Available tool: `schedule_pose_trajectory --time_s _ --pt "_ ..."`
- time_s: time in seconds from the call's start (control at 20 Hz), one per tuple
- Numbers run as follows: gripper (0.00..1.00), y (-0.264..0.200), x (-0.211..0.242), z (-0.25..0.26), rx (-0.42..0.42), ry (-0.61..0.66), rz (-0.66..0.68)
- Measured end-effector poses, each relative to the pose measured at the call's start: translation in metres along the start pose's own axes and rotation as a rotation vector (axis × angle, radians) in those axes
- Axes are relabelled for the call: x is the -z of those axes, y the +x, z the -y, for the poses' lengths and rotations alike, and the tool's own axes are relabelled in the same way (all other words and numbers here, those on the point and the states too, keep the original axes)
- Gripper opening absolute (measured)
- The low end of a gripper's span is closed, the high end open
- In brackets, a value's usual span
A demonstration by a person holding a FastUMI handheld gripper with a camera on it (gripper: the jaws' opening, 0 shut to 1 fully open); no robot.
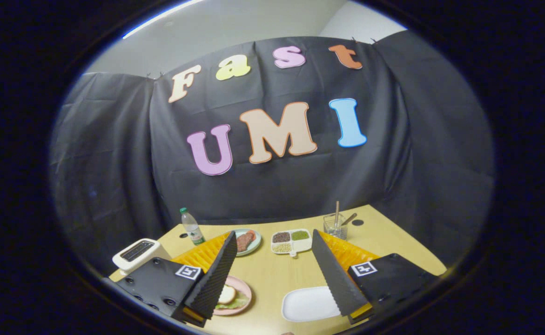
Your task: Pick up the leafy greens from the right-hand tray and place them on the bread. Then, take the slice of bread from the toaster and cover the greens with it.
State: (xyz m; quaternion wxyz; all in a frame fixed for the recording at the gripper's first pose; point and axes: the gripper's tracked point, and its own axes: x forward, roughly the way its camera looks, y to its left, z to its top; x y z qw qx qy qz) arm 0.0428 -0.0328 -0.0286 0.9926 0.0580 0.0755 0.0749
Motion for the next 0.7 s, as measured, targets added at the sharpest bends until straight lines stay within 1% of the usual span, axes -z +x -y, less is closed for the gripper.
schedule_pose_trajectory --time_s 0.3,0.5,0.7 --pt "1.0 -0.009 -0.006 0.001 -0.031 -0.063 0.022" --pt "1.0 -0.012 -0.004 -0.001 -0.065 -0.04 0.011" --pt "1.0 -0.013 -0.009 0.003 -0.08 -0.045 0.018"
